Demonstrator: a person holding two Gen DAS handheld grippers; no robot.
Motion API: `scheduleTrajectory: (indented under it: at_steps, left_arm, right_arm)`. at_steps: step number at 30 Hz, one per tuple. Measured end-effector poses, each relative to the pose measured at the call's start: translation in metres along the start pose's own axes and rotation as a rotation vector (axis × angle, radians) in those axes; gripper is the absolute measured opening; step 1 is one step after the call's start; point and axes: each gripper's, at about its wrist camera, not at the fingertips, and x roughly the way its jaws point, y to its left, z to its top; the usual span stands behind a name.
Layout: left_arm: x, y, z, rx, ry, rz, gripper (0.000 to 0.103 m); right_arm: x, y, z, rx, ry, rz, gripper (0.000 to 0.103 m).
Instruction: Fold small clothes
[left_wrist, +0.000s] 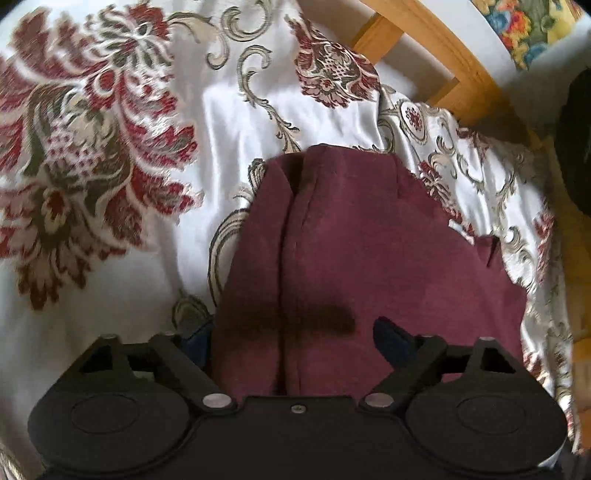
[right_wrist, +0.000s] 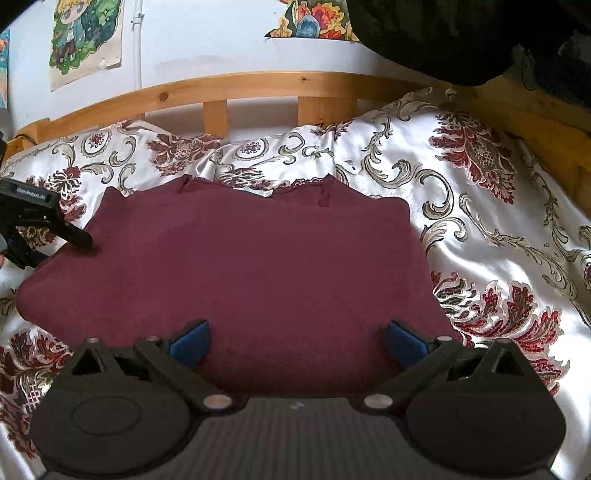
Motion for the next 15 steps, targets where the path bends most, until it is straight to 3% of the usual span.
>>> scheduleTrajectory:
  at_steps: [3, 8, 15]
  left_arm:
    - [-0.007, 0.008, -0.005, -0.064, 0.002, -0.011, 0.075]
    - [-0.014, 0.02, -0.019, -0.236, 0.006, -0.062, 0.074]
    - [-0.025, 0.015, -0.033, -0.24, 0.023, -0.046, 0.074]
  right_arm:
    - [-0.001, 0.001, 0.0, -0.005, 0.006, -0.004, 0.103]
    - [-0.003, 0.001, -0.001, -0.005, 0.014, -0.005, 0.103]
    - [-0.006, 0.0, -0.001, 0.0, 0.016, -0.005, 0.103]
